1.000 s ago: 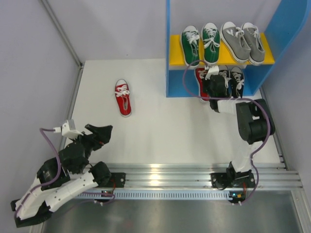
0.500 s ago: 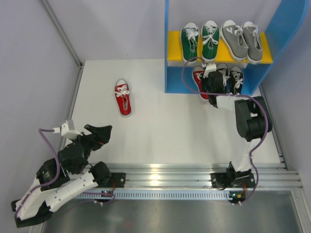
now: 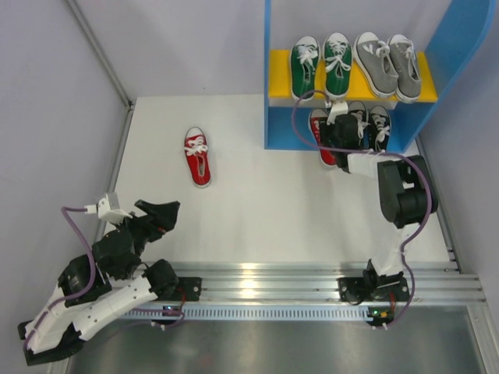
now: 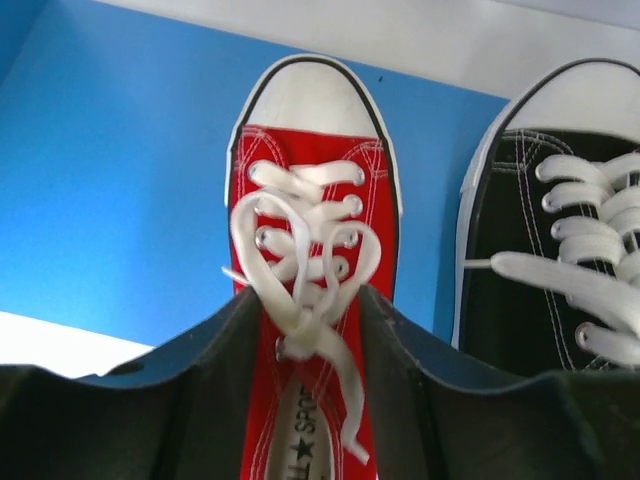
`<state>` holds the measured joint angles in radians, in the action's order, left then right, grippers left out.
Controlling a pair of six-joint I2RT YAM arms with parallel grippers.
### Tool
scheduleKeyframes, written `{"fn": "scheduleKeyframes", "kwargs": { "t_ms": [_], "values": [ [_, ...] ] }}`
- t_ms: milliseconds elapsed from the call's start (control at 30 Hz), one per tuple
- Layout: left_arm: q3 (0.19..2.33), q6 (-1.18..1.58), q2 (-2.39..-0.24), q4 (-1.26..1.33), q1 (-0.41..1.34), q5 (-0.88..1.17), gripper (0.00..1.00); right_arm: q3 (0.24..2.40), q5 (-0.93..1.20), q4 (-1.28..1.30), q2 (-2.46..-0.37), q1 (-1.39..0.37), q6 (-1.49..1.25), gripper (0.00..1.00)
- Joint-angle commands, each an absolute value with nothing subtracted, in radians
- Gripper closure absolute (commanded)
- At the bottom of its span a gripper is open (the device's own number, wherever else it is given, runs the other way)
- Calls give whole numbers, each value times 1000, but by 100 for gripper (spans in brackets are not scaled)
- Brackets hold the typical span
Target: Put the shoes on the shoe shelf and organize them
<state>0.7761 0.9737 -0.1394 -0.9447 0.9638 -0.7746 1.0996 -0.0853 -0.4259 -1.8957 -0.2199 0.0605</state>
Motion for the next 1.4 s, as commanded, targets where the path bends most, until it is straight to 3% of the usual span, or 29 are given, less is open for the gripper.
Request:
{"fn": "scheduleKeyframes", "kwargs": {
  "t_ms": [0,300,600,767,1000,1167,1300,1367],
  "values": [
    [779,976,-129,-910,965,-769,9,1063,-87,-509,-1789,-215,40,56],
    [762,940,-218,-832,965,-721,9,676,-185,-672,-1447,-282,6,54],
    [824,968,-838,-785,965,-834,8,517,-418,-374,-895,-604,43,53],
    [913,902,-1067,-695,933,-948,8,459,-497,-224,-637,-836,6,49],
    [832,619,-1190,-306,612,-713,10,385,-598,-110,-508,-1084,-83,47],
    [805,460,-1281,-164,592,-762,2,312,-597,-127,-485,-1127,-140,47],
    [810,443,-1309,-138,588,-724,2,295,-589,-138,-489,-1135,-149,46],
    [787,448,-1307,-80,569,-726,6,293,-586,-144,-502,-1135,-144,46]
  ]
}}
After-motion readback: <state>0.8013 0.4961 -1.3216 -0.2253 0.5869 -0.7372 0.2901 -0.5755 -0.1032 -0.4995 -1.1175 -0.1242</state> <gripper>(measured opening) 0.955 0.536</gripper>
